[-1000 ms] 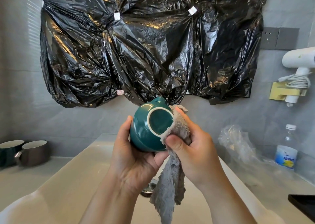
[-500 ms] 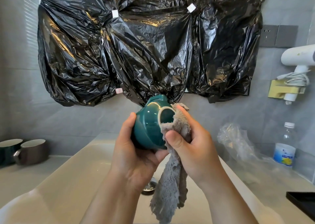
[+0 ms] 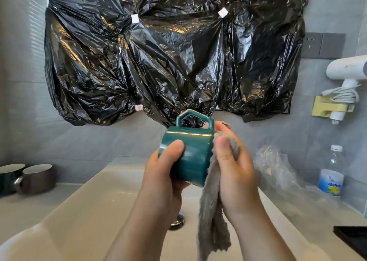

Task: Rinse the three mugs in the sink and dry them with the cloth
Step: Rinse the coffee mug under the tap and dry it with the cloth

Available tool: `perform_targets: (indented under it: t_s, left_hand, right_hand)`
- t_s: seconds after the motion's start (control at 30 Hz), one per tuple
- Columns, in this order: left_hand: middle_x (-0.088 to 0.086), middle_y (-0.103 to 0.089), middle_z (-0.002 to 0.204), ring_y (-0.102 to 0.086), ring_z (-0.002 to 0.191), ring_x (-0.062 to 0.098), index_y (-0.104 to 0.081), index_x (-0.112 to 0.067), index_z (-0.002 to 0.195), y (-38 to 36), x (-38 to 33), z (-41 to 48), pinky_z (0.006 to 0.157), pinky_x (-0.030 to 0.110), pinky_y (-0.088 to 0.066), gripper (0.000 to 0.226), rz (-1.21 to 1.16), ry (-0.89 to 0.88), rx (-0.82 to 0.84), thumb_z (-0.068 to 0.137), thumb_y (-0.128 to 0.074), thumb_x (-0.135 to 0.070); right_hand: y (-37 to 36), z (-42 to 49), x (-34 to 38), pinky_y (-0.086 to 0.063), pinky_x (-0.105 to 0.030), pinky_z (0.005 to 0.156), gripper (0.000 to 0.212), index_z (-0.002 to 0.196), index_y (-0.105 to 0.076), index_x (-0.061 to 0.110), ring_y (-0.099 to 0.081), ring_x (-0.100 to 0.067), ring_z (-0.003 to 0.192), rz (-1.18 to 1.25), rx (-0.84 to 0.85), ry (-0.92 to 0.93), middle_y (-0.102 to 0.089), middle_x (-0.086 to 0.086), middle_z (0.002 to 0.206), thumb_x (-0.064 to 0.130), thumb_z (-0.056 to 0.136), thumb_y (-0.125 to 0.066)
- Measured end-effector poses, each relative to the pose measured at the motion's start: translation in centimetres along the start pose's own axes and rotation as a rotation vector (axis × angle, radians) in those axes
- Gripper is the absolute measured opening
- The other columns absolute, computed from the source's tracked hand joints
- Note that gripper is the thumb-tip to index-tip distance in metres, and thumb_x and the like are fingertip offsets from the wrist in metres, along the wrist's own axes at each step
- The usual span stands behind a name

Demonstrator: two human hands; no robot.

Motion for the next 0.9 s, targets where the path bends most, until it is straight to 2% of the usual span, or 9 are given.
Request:
perform_targets:
  t_s: [0.07, 0.17, 0.3, 0.37, 0.47, 0.53, 0.63, 0.7, 0.9]
  left_hand:
    - [0.010, -0.079, 0.100, -0.076, 0.085, 0.021, -0.083, -0.018, 0.094, 0.4, -0.2, 0.1, 0.067, 0.032, -0.062, 0.032, -0.130, 0.026, -0.050, 0.073, -0.069, -0.038]
    - [0.011, -0.078, 0.100, -0.076, 0.081, 0.024, -0.082, -0.018, 0.095, 1.6, -0.8, 0.3, 0.066, 0.034, -0.063, 0.033, -0.222, -0.029, -0.172, 0.076, -0.068, -0.041]
    - [0.012, -0.077, 0.105, -0.075, 0.086, 0.026, -0.079, -0.016, 0.102, 2.6, -1.7, 0.5, 0.067, 0.037, -0.063, 0.038, -0.272, -0.095, -0.275, 0.076, -0.068, -0.041]
    - [0.012, -0.078, 0.104, -0.075, 0.087, 0.026, -0.080, -0.017, 0.100, 2.9, -2.0, 0.5, 0.065, 0.039, -0.062, 0.036, -0.259, -0.123, -0.284, 0.077, -0.064, -0.040]
    - [0.006, -0.079, 0.095, -0.076, 0.083, 0.021, -0.083, -0.026, 0.085, 2.9, -2.1, 0.4, 0.063, 0.037, -0.062, 0.025, -0.194, -0.158, -0.282, 0.082, -0.061, -0.037]
    - [0.004, -0.079, 0.095, -0.076, 0.083, 0.019, -0.083, -0.027, 0.084, 2.6, -1.9, 0.3, 0.063, 0.034, -0.062, 0.025, -0.157, -0.160, -0.261, 0.083, -0.060, -0.037]
    - [0.002, -0.080, 0.090, -0.077, 0.079, 0.016, -0.083, -0.027, 0.081, 2.3, -1.8, 0.2, 0.058, 0.027, -0.060, 0.023, -0.155, -0.147, -0.233, 0.078, -0.062, -0.036]
    - [0.002, -0.080, 0.089, -0.077, 0.077, 0.016, -0.083, -0.027, 0.080, 2.2, -1.7, 0.2, 0.057, 0.026, -0.059, 0.021, -0.132, -0.155, -0.228, 0.078, -0.064, -0.033]
    - [0.006, -0.080, 0.093, -0.077, 0.081, 0.021, -0.084, -0.023, 0.081, 3.1, -1.8, 0.5, 0.059, 0.032, -0.060, 0.025, -0.206, -0.144, -0.293, 0.081, -0.062, -0.035]
  right_hand:
    - [-0.8, -0.4, 0.4, -0.046, -0.033, 0.108, 0.052, 0.139, -0.053, 0.033, -0.055, -0.002, 0.128, -0.128, 0.052, 0.060, -0.060, 0.012, 0.139, 0.047, 0.089, -0.057]
    - [-2.3, -1.1, 1.2, -0.033, -0.012, 0.111, 0.051, 0.141, -0.049, 0.031, -0.041, 0.011, 0.134, -0.336, 0.090, 0.207, -0.050, 0.016, 0.147, 0.031, 0.090, -0.057]
    - [-2.9, -1.7, 2.0, -0.038, -0.008, 0.104, 0.041, 0.128, -0.066, 0.015, -0.051, 0.011, 0.126, -0.420, 0.052, 0.389, -0.057, 0.020, 0.130, 0.014, 0.088, -0.064]
    - [-2.3, -1.7, 2.2, -0.042, -0.008, 0.097, 0.038, 0.122, -0.070, 0.015, -0.057, 0.011, 0.117, -0.431, -0.017, 0.441, -0.062, 0.021, 0.122, 0.011, 0.084, -0.067]
    - [-1.8, -1.5, 2.0, -0.045, -0.010, 0.096, 0.046, 0.125, -0.063, 0.030, -0.059, 0.008, 0.115, -0.364, -0.019, 0.362, -0.065, 0.023, 0.122, 0.016, 0.081, -0.068]
    - [-1.9, -1.5, 1.7, -0.045, -0.014, 0.100, 0.044, 0.128, -0.062, 0.034, -0.057, 0.005, 0.121, -0.349, 0.033, 0.297, -0.065, 0.022, 0.126, 0.024, 0.085, -0.063]
    - [-2.1, -1.2, 1.4, -0.036, -0.004, 0.099, 0.050, 0.140, -0.053, 0.038, -0.045, 0.017, 0.127, -0.305, 0.132, 0.198, -0.051, 0.038, 0.136, 0.034, 0.090, -0.056]
    - [-2.1, -1.1, 1.4, -0.032, 0.002, 0.097, 0.050, 0.141, -0.048, 0.041, -0.041, 0.022, 0.126, -0.282, 0.176, 0.177, -0.040, 0.048, 0.135, 0.031, 0.093, -0.054]
    - [-2.6, -1.4, 1.4, -0.035, 0.000, 0.097, 0.044, 0.128, -0.053, 0.046, -0.047, 0.019, 0.124, -0.254, 0.255, 0.173, -0.049, 0.049, 0.127, 0.023, 0.091, -0.056]
Point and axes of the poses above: each hand's wrist, its own z-axis towards the middle knuckle, its own y-axis out of the back of the hand, x = y × z, the point moved 6 cm from there along z, towards the middle knuckle
